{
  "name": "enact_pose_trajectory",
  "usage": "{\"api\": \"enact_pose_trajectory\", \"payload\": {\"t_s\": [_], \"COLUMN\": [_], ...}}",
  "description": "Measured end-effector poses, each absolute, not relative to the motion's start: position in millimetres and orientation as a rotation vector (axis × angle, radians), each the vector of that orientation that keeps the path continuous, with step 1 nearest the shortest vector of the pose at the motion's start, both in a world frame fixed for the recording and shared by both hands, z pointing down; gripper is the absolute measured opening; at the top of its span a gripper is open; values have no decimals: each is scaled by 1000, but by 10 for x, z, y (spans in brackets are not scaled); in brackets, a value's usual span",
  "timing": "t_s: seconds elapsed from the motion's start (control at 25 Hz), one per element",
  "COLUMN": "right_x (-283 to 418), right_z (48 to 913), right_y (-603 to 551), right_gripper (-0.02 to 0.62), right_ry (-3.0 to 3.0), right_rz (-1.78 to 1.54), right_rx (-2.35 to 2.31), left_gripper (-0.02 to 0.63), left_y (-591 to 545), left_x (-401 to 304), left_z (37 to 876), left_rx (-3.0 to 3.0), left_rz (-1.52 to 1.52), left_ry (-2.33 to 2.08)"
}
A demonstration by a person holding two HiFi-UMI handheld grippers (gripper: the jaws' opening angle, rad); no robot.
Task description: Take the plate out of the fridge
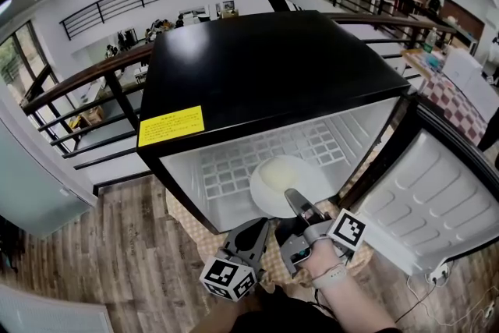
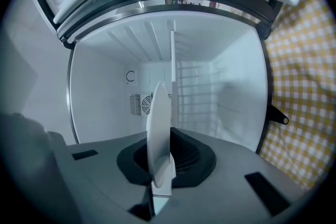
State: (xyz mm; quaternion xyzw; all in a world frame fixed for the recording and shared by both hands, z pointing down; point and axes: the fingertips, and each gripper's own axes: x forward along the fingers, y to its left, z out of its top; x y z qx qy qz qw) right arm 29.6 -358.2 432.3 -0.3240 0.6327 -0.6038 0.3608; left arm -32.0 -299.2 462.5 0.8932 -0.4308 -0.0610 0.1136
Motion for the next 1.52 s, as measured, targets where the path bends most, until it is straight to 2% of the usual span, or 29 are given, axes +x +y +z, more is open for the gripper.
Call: {"api": "enact_pose_trajectory", "payload": {"t_s": [0.72, 1.52], "right_x": [719, 686], "right_z": [4398, 4721], "right_y": [-3105, -2642], "right_gripper": [40, 40], "right_ry": [1569, 1574], "right_rz": [-1504, -1496], "right_rx": [-894, -953], "left_gripper": [8, 8], "left_y": [-2682, -2337], "left_x": [-198, -269], "left_z": [4534, 4478], "left_rx": [2655, 2674], "left_rz": [-176, -176], "left_ry": [-1236, -1235]}}
